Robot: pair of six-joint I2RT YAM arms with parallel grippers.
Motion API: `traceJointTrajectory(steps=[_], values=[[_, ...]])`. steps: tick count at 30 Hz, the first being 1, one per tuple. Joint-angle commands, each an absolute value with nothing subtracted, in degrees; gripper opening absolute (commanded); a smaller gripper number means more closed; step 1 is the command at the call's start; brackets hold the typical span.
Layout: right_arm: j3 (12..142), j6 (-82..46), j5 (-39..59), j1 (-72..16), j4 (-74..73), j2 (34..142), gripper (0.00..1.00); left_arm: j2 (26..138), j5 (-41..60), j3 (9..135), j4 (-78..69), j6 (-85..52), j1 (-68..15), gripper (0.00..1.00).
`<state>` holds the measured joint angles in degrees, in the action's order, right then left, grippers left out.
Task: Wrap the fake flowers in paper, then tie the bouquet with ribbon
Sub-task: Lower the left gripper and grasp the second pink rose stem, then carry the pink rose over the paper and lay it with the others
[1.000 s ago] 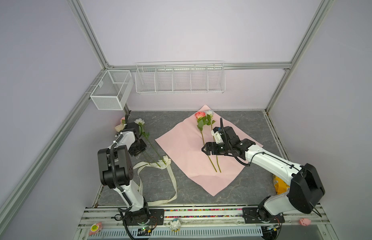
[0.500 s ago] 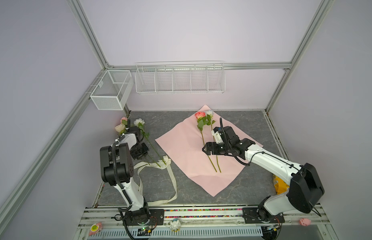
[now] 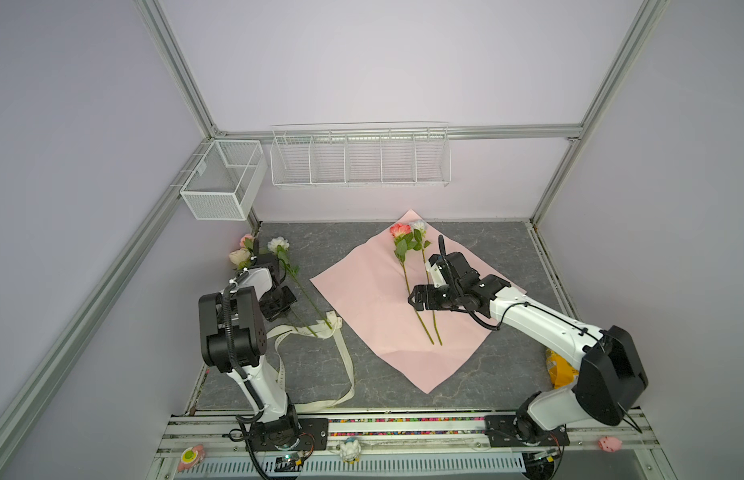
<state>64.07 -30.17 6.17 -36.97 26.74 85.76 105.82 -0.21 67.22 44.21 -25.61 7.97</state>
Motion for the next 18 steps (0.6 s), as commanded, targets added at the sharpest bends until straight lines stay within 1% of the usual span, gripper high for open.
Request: traceJointTrajectory(steps=[1, 5, 8, 11, 14, 18], values=[[64.75, -29.78, 4.99, -37.27, 28.19, 84.54, 0.89, 105.45, 0.47, 65.23, 43.76, -26.42, 7.19, 0.02], [62.12, -30.3, 0.25, -37.19, 27.79, 80.84, 0.89, 97.21, 0.95, 62.87, 43.37, -27.6, 5.07, 0.02], [61.51, -29.82, -2.32, -36.69, 29.18, 78.68, 0.89, 93.15, -1.45, 62.99, 46.56, -28.75, 1.41, 0.01], [62.01, -29.49, -4.66, -35.95, 31.7, 76.81, 0.89, 88.37, -1.96, 61.39, 48.42, -30.33, -3.96, 0.01], [60.56, -29.09, -5.56, -34.81, 31.14, 74.31, 0.89, 82.99, -4.29, 59.31, 50.27, -33.41, -9.68, 0.01], [59.27, -29.69, -6.08, -32.19, 31.27, 71.31, 0.89, 75.6, -0.18, 55.06, 45.91, -37.74, -17.46, 0.0]])
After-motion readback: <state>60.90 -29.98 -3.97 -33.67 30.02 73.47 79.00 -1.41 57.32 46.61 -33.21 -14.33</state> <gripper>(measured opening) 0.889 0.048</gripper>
